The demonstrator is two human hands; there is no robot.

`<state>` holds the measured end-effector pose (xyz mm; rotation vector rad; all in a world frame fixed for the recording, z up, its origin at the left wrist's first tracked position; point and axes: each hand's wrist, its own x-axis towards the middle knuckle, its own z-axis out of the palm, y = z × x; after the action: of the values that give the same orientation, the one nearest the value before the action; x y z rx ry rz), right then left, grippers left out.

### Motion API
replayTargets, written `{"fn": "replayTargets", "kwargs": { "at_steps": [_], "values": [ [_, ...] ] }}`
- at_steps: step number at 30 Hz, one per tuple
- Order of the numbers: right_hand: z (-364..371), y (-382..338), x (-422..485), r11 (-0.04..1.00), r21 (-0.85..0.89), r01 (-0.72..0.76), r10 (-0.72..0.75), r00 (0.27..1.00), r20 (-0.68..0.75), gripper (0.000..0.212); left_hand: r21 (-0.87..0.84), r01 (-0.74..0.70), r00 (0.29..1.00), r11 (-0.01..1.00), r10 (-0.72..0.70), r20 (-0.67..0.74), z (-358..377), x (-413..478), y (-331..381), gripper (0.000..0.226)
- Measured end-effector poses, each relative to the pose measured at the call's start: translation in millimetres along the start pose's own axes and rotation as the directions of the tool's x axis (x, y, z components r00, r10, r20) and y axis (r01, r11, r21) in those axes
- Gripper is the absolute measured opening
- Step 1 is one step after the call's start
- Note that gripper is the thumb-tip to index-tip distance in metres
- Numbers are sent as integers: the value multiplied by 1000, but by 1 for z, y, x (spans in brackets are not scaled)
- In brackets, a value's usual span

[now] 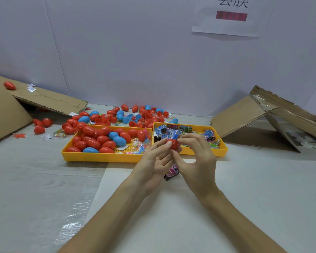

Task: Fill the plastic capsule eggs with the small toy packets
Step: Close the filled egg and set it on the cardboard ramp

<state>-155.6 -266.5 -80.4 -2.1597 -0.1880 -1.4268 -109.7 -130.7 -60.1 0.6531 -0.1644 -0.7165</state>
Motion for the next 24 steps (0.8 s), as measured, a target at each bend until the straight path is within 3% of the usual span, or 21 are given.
{"fn": "replayTargets", "kwargs": {
  "at_steps": [8,19,24],
  "values": [
    [-1,-6,1,999,-33,5,-5,1000,0,35,5,-1,1000,1000,1,7,1,0,-1,48],
    [2,1,-3,996,-67,62,-66,997,-47,23,-10,3,1000,1000,-3,22,-1,3,-2,41],
    [3,-2,-3,996,-76,55,-58,997,-43,34,-20,8,1000,1000,-8,16,-3,2,0,46]
  ]
}}
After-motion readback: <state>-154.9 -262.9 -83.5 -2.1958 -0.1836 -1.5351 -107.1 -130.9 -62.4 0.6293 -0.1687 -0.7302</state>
